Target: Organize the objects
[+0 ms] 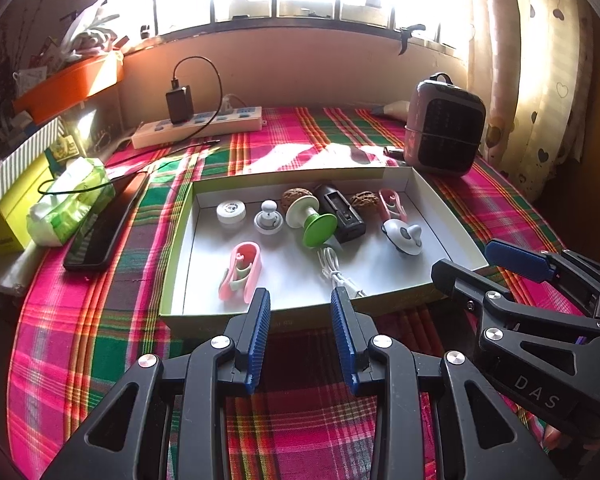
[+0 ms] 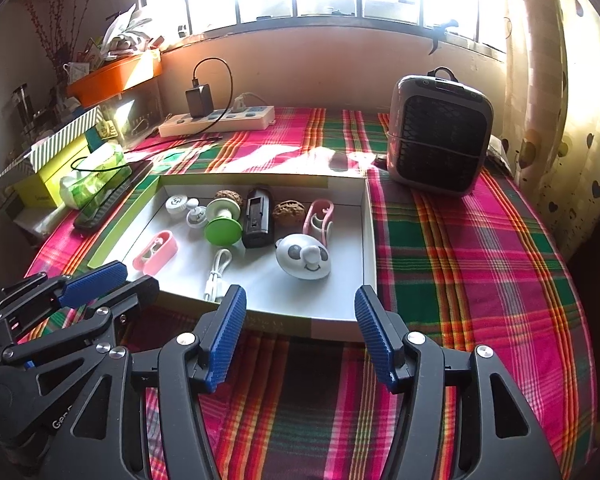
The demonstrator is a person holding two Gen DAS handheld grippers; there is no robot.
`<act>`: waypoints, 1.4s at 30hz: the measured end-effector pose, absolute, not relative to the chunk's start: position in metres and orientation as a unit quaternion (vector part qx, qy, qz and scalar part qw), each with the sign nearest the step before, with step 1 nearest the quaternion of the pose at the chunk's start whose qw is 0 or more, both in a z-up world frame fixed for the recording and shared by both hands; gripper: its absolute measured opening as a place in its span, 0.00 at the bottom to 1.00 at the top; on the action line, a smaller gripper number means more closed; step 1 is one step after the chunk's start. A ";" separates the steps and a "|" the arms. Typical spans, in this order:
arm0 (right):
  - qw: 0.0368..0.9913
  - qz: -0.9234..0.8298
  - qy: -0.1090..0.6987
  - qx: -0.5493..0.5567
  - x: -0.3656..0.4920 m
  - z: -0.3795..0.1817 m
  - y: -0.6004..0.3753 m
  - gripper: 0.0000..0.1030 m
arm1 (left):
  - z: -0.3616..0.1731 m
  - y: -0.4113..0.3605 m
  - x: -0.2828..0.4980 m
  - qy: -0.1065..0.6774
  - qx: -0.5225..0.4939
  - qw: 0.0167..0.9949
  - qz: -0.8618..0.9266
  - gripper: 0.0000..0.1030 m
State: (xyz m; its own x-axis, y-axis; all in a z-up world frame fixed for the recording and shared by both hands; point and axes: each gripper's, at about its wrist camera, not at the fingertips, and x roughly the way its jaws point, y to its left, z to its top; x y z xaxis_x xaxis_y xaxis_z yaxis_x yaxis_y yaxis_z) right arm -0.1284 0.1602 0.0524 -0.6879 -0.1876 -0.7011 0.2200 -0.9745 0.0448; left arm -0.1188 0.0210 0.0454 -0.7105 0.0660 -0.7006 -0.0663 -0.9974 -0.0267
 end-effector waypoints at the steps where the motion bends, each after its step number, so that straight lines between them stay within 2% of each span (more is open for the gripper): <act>1: 0.110 -0.919 0.021 0.379 -0.126 0.052 0.160 0.56 | 0.046 0.021 -0.117 0.000 -0.378 0.036 0.925 0.29; 27: 0.105 -0.898 0.015 0.427 -0.068 0.014 0.156 0.56 | 0.006 0.014 -0.058 -0.001 -0.424 0.017 0.906 0.29; 42: 0.091 -0.906 0.035 0.413 -0.037 0.009 0.153 0.57 | 0.003 0.022 -0.033 0.009 -0.400 0.005 0.916 0.32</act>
